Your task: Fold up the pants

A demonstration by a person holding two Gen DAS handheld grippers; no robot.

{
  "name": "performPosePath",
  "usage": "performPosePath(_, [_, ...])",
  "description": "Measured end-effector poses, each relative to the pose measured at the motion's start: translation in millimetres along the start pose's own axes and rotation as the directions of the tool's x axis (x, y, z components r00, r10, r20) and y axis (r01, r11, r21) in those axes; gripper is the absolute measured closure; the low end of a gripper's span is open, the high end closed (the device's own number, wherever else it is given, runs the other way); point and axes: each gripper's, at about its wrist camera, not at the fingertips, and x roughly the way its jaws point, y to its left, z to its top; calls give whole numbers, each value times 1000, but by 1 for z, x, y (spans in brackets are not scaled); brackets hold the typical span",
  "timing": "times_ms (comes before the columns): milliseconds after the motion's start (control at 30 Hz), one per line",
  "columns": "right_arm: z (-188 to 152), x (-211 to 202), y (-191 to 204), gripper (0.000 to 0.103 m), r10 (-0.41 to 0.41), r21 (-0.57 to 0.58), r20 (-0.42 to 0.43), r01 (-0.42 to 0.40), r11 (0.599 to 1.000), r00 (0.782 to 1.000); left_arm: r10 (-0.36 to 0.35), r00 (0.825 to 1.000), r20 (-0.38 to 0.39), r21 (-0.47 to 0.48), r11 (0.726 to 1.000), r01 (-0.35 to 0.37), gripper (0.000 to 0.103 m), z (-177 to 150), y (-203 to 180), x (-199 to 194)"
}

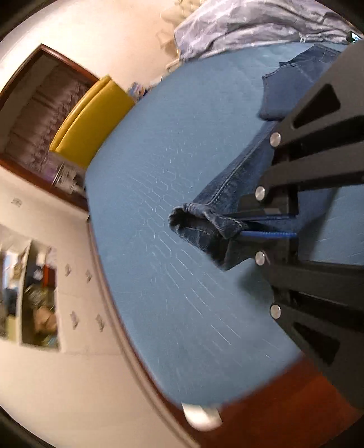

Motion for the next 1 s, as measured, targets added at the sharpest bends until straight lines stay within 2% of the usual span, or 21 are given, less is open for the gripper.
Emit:
performPosePath(67, [1,0,-2,22,16,5,-5,-16,1000,1000,38,999,35,-87,996,-35,96,-21,-19,-41])
performPosePath(133, [1,1,-5,22,31,12,-6,-31,999,1000,67,994,89,-116,992,-56,96,-31,-40,-57])
performPosePath(200, [0,2,-7,22,41,15,-6,-40,999,999,130,981,141,-125,986,-113,95,-12,-61,-37])
performPosePath(233, [1,2,-7,22,41,11,-5,-41,999,999,150,979,137,-125,983,-133,92,0,-74,-22])
performPosePath(267, [1,2,-6,22,41,7,-7,-41,999,999,193,976,104,-94,979,-184,71,24,-75,11])
performPosePath(300, [2,2,-7,22,42,10,-8,-42,999,999,222,971,91,-68,974,-217,58,46,-71,38])
performPosePath(333, [2,2,-7,22,43,13,-9,-43,999,999,243,965,101,-75,969,-236,59,60,-62,49])
performPosePath(367, [2,2,-8,22,44,17,-8,-44,999,999,228,970,86,-86,972,-221,59,76,-48,59])
performPosePath(400, [1,2,-8,22,45,19,-6,-45,999,999,148,988,44,-79,986,-144,59,86,-36,64])
performPosePath(433, [0,3,-9,22,46,21,-2,-46,999,999,110,993,38,-69,992,-107,59,87,-32,62])
performPosePath(500, [0,3,-8,21,41,24,0,-41,999,999,128,988,85,-31,992,-126,58,76,-7,47])
performPosePath(567, [3,-5,-5,24,16,14,17,-16,1000,1000,101,994,46,-40,994,-100,59,54,28,47])
performPosePath(600, [4,-13,-1,38,14,-1,38,-14,1000,999,93,996,20,-66,994,-91,60,43,46,49])
performPosePath(633, [6,-23,5,47,11,-23,65,-9,1000,998,83,997,-1,-95,992,-82,61,33,64,52])
performPosePath(667, [8,-34,12,47,10,-49,99,-6,999,995,50,999,-14,-126,991,-52,64,21,85,57])
performPosePath(733, [19,-60,33,46,82,-103,148,-67,992,986,0,1000,-28,-136,991,-3,64,12,104,67])
performPosePath(767, [24,-67,42,46,118,-118,154,-100,988,981,-29,999,-24,-105,994,26,64,17,109,78])
performPosePath(867, [39,-93,87,46,242,-178,167,-212,961,956,-48,999,-6,59,997,48,64,25,109,107])
performPosePath(933, [45,-102,114,46,291,-208,155,-257,944,944,-91,995,-46,135,986,96,65,28,113,130])
performPosePath(967, [48,-105,129,46,336,-218,131,-304,927,933,-105,993,-61,167,979,114,65,29,114,135])
performPosePath(1000, [52,-109,146,46,423,-233,79,-396,888,903,-138,986,-92,211,965,154,65,30,115,143])
